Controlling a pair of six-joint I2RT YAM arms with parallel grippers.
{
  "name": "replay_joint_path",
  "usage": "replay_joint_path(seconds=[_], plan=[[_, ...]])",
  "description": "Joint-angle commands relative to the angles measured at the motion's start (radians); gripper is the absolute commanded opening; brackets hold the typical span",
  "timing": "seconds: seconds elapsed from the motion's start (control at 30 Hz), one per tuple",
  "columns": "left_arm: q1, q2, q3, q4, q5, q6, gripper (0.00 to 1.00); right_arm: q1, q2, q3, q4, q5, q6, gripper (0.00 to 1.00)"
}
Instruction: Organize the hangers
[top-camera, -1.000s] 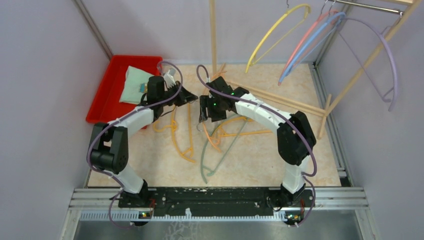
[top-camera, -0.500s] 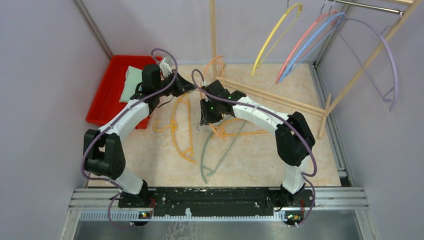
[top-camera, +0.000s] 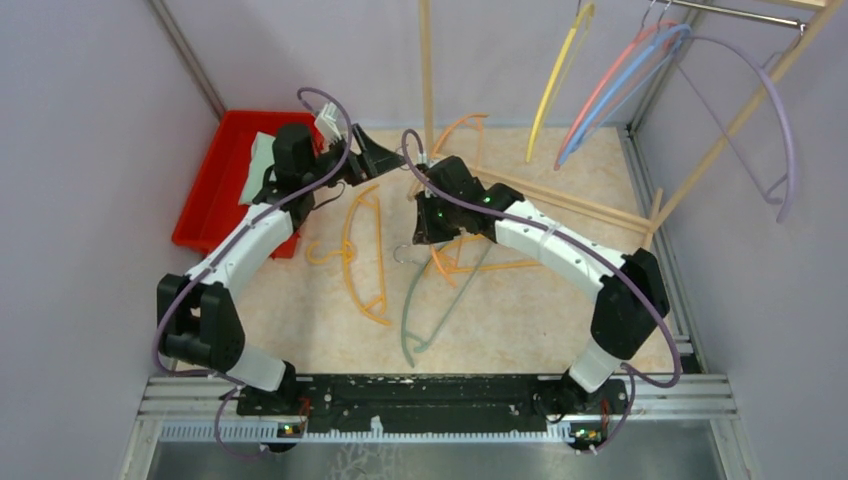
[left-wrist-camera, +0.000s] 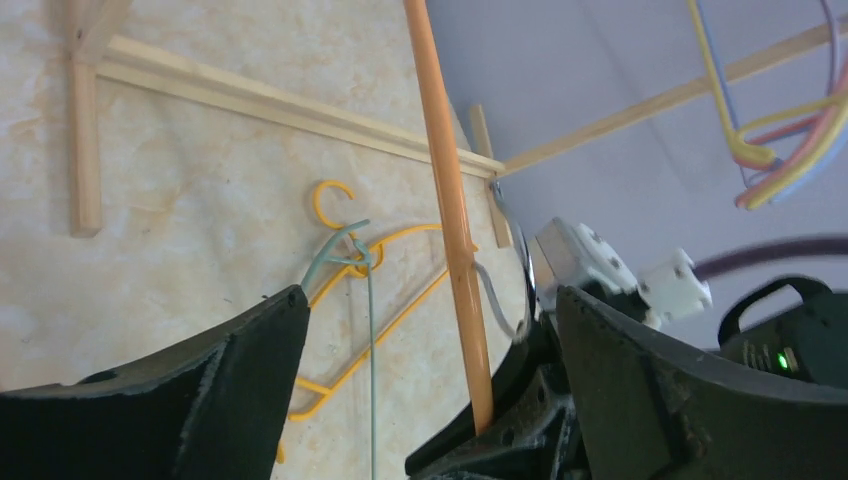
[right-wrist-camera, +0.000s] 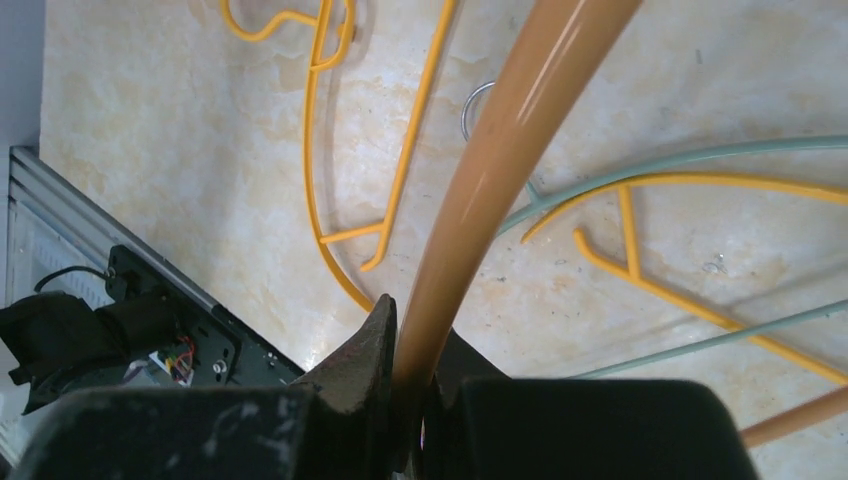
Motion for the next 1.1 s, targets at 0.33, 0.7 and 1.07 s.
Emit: replay_joint_path(seconds=[0.33,0.7,1.07], plan=[[0.004,-0.307,-0.140,0.147,-0.023,0.095,1.00,-0.046,-0.144,0.059,0.117,0.107,0.038,0.00],[0.004,-0.323,-0.166,0.116,-0.046,0.106,1.00,-0.165,0.049,0.489,0.223,0.092,0.113,0.00],[0.004,-0.307,-0.170,0.099,-0.029,0.130,1.00,-0.240,0.218,0.736,0.271,0.077,0.108,0.00]])
